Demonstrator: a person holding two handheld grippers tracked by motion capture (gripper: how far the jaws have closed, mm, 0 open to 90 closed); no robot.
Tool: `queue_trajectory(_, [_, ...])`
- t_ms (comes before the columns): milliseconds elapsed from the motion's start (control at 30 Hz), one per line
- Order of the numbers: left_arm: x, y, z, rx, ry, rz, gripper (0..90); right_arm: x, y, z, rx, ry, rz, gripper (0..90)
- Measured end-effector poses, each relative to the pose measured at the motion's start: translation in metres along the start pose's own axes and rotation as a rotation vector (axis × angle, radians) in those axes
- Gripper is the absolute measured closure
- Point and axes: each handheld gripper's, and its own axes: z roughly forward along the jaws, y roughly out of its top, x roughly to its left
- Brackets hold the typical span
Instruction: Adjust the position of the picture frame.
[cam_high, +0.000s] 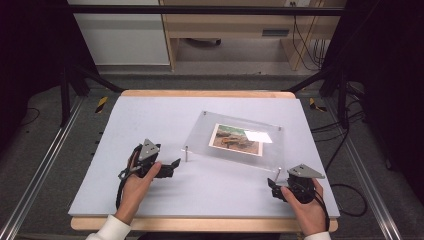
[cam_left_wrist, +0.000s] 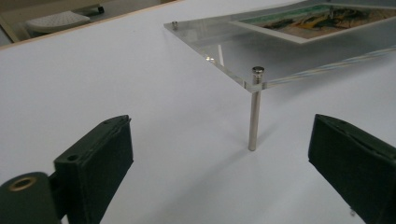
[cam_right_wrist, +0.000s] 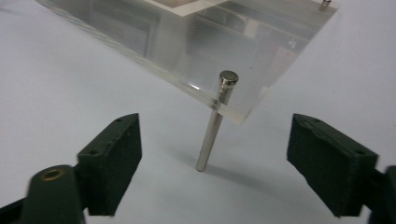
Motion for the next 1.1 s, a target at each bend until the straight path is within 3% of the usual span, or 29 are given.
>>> queue_trajectory(167, [-0.002,-0.001,0.0,-0.016,0.032,0.04,6.0,-0.002,-0.004,-0.002,-0.024,-0.024,-0.021,24.7])
queue_trajectory(267, [-0.006,0.0,0.0,-0.029,0.013,0.046,6.0,-0.005,-0.006,-0.003,-0.039,-0.022,-0.009,30.7])
queue_trajectory(333, [-0.009,0.001,0.002,-0.012,-0.007,0.05,6.0,-0.005,-0.007,-0.003,-0.047,0.01,0.028,31.4])
queue_trajectory(533, [-0.017,0.002,0.004,0.018,-0.03,0.06,7.0,-0.006,-0.006,0.001,-0.053,0.029,0.074,34.0])
queue_trajectory(767, [-0.024,0.003,0.007,0.003,-0.048,0.068,7.4,-0.006,-0.004,0.006,-0.049,0.038,0.079,35.2])
queue_trajectory(900, [-0.026,0.002,0.009,0.006,-0.043,0.057,7.9,-0.006,-0.002,0.012,-0.053,0.051,0.084,45.1])
queue_trajectory(933, [-0.026,0.002,0.009,-0.002,-0.042,0.05,8.2,-0.007,-0.001,0.016,-0.057,0.052,0.086,52.9])
queue_trajectory(967, [-0.026,0.002,0.009,-0.002,-0.042,0.05,8.5,-0.007,-0.001,0.016,-0.057,0.052,0.086,52.9])
queue_trajectory(1000, [-0.026,0.004,0.01,-0.009,-0.047,0.034,8.8,-0.01,0.0,0.018,-0.055,0.06,0.1,60.3])
queue_trajectory(1100, [-0.027,0.004,0.01,-0.013,-0.048,0.019,13.2,-0.011,0.0,0.019,-0.056,0.069,0.109,65.7])
